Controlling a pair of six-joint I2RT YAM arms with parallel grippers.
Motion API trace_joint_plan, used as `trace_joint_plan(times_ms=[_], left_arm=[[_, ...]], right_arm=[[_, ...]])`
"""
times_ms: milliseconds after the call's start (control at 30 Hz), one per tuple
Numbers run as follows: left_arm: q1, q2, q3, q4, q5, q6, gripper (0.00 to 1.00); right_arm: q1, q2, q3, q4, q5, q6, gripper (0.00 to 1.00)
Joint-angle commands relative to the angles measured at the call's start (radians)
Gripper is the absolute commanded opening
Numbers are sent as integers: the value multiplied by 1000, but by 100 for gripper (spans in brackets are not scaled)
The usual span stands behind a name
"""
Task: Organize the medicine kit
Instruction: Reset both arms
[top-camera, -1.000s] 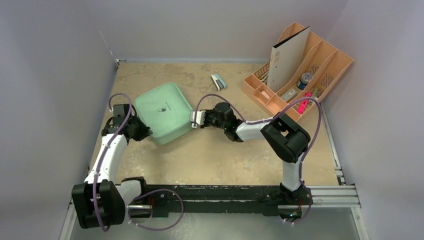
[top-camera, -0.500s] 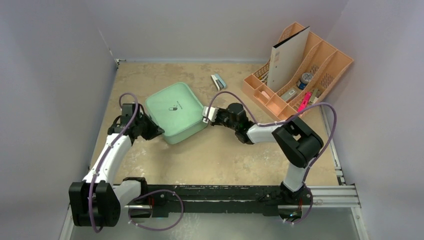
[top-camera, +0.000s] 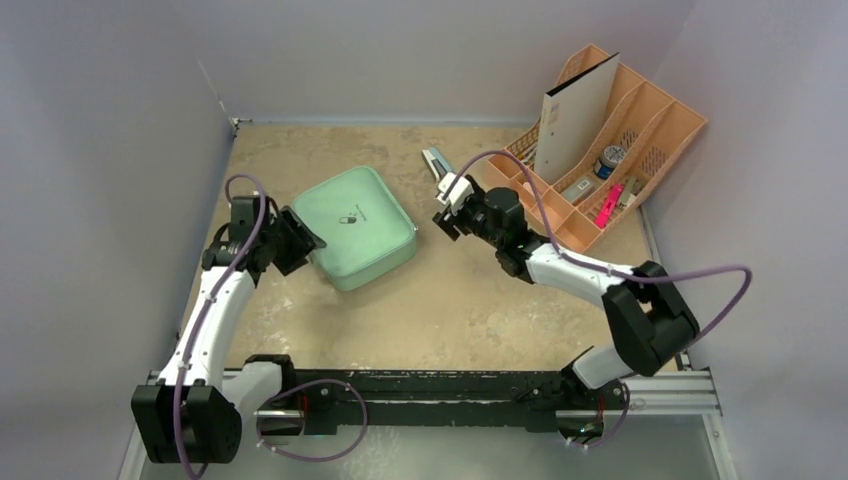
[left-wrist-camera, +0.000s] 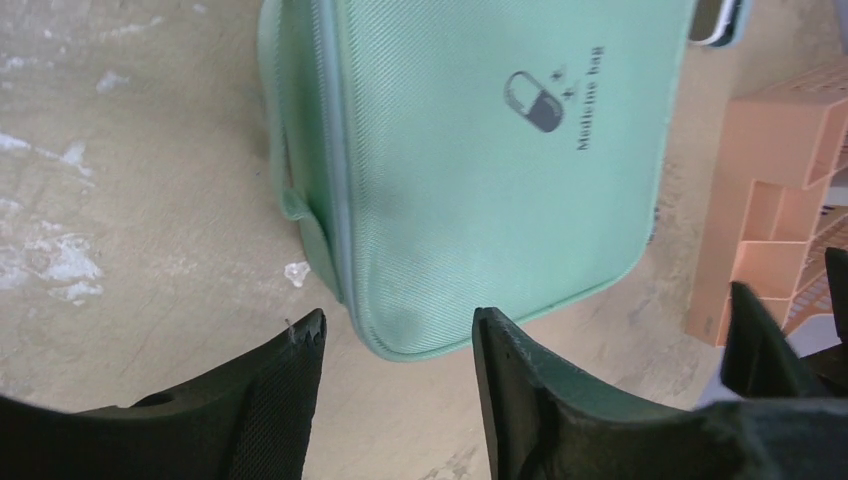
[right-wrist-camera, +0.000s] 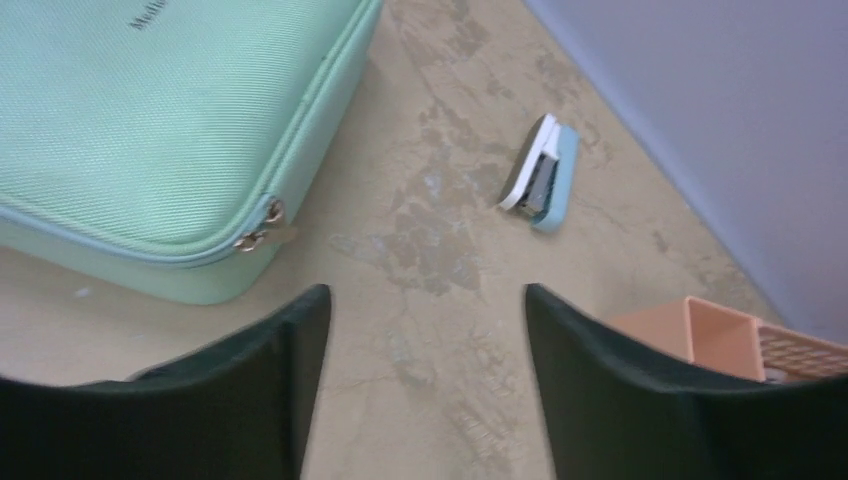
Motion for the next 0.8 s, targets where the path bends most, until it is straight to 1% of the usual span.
trace_joint_plan(times_ms=[0, 33, 100, 200, 267, 300, 367, 400, 500, 567, 633, 700, 767], left_arm=[[2, -16, 96, 55, 56, 106, 56], [2, -12, 115, 84, 92, 150, 64], [2, -6, 158, 145, 182, 224, 71], [3, 12, 220, 204, 329, 336, 75], [3, 22, 261, 205, 385, 387, 77], [3, 26, 275, 198, 401, 416, 78], [3, 25, 296, 179, 405, 450, 80], [3, 20, 300, 174, 403, 462, 80], [2, -22, 282, 186, 421, 481, 82], [2, -59, 245, 226, 432, 468, 83], [2, -95, 193, 266, 446, 445, 83], [3, -119, 153, 304, 461, 410, 84], [2, -137, 129, 337, 477, 381, 84]], right_arm=[[9, -100, 91, -247, -57, 263, 95], [9, -125, 106, -310, -63, 305, 98], [10, -176, 114, -397, -56, 372, 99], [10, -260, 132, -523, 59, 521, 99], [10, -310, 183, -659, 142, 594, 99], [10, -332, 209, -733, 189, 633, 99], [10, -377, 254, -863, 215, 719, 99], [10, -400, 271, -903, 233, 733, 99], [10, -489, 283, -931, 309, 739, 99], [10, -540, 266, -936, 376, 817, 99], [10, -574, 251, -943, 412, 882, 99], [10, -581, 248, -936, 447, 902, 99], [10, -563, 255, -951, 450, 930, 99]])
